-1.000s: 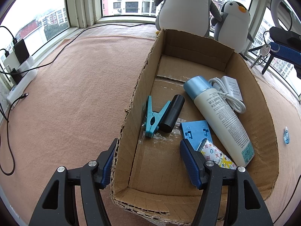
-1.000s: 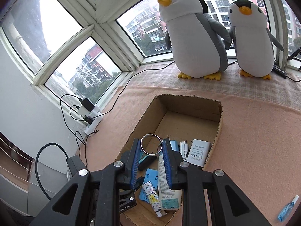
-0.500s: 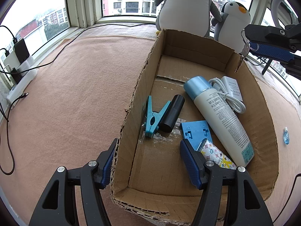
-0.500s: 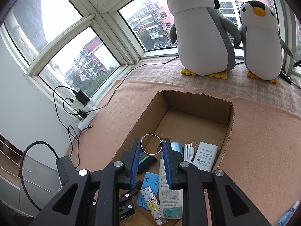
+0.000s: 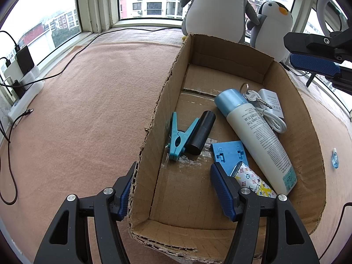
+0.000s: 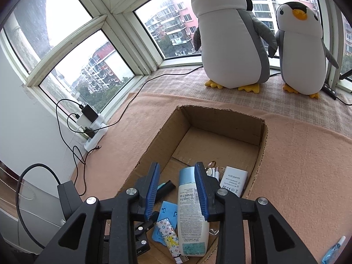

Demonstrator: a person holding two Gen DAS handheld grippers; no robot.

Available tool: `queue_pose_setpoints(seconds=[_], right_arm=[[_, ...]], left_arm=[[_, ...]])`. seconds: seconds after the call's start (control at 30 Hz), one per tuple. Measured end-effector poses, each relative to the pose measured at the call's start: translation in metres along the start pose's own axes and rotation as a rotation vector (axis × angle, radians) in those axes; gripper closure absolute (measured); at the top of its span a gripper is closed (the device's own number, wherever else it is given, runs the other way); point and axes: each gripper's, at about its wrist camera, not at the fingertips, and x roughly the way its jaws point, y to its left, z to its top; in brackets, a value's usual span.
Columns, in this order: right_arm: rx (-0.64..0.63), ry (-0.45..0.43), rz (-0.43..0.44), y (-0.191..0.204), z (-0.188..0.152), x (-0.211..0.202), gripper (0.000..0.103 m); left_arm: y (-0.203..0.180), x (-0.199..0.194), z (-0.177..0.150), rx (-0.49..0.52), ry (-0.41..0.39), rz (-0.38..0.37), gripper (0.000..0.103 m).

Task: Organize rigid objects
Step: 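Carry the keys into the box and release them, then move the right gripper to the blue tape measure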

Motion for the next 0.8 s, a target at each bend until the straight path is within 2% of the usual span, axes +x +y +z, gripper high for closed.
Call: queue_pose_setpoints(seconds=[0.23, 0.3, 0.6, 0.8], right_arm=[[-0.007, -0.020, -0.022, -0.001, -0.003, -0.007, 0.062], [-0.010, -0.031, -0.022, -0.001, -0.004, -0.011, 0.056], [-0.054, -0.072, -0.064, 0.002, -0.012, -0.032, 0.049], [-0.013, -0.096, -0.054, -0.004, -0.019, -0.051, 0.048]], left_arm=[[0.000, 0.000, 0.000, 0.000, 0.000, 0.000, 0.035], [0.000, 0.000, 0.000, 0.000, 0.000, 0.000, 0.035], [-0.001, 0.000, 0.001, 0.005, -0.004, 0.006, 0.035], [-0.002, 0.000, 0.000, 0.006, -0.005, 0.006, 0.035]])
